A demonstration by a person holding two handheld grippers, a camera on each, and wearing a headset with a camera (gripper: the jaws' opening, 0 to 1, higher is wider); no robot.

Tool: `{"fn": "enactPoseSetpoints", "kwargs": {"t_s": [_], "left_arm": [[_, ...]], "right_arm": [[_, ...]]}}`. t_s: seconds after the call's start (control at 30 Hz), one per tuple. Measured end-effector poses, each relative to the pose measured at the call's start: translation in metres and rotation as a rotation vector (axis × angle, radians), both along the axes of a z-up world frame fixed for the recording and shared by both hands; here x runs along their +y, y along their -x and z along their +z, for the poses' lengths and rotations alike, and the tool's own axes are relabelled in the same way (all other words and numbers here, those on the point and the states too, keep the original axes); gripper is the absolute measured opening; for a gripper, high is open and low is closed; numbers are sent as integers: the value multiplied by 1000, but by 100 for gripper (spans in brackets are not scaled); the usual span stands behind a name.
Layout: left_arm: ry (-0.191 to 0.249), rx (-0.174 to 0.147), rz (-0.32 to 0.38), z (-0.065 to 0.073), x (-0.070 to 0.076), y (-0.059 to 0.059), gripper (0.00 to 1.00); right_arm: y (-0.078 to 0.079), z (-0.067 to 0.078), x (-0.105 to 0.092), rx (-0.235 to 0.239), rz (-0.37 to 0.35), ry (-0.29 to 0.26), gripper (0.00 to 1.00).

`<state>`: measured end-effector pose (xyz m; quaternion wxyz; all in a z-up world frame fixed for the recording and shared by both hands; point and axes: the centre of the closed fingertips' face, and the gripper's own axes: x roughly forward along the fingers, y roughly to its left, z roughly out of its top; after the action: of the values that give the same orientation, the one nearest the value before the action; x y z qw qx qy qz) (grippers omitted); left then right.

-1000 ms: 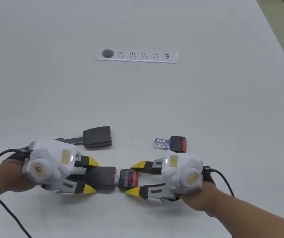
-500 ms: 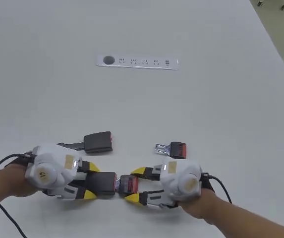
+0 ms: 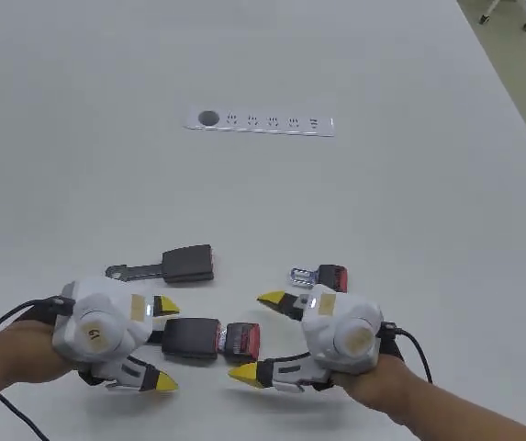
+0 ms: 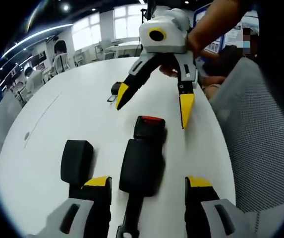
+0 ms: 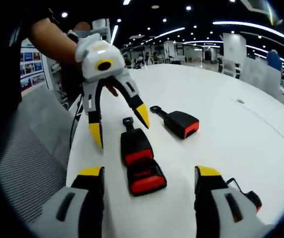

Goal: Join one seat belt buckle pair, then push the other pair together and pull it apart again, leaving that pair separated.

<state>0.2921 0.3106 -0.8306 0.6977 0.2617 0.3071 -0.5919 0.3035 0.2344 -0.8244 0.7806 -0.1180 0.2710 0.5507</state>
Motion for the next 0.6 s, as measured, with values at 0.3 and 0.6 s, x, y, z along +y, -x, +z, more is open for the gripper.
{"fn": "enactPoseSetpoints", "kwargs": {"t_s": [0.3, 0.6], "left_arm": [[44, -96, 83, 40, 19, -40, 72], [46, -130, 144, 54, 29, -87, 72]], "right_arm": [[-26, 28, -45, -73, -26, 25, 79], [-61, 24, -93, -63, -81, 81, 88]]}}
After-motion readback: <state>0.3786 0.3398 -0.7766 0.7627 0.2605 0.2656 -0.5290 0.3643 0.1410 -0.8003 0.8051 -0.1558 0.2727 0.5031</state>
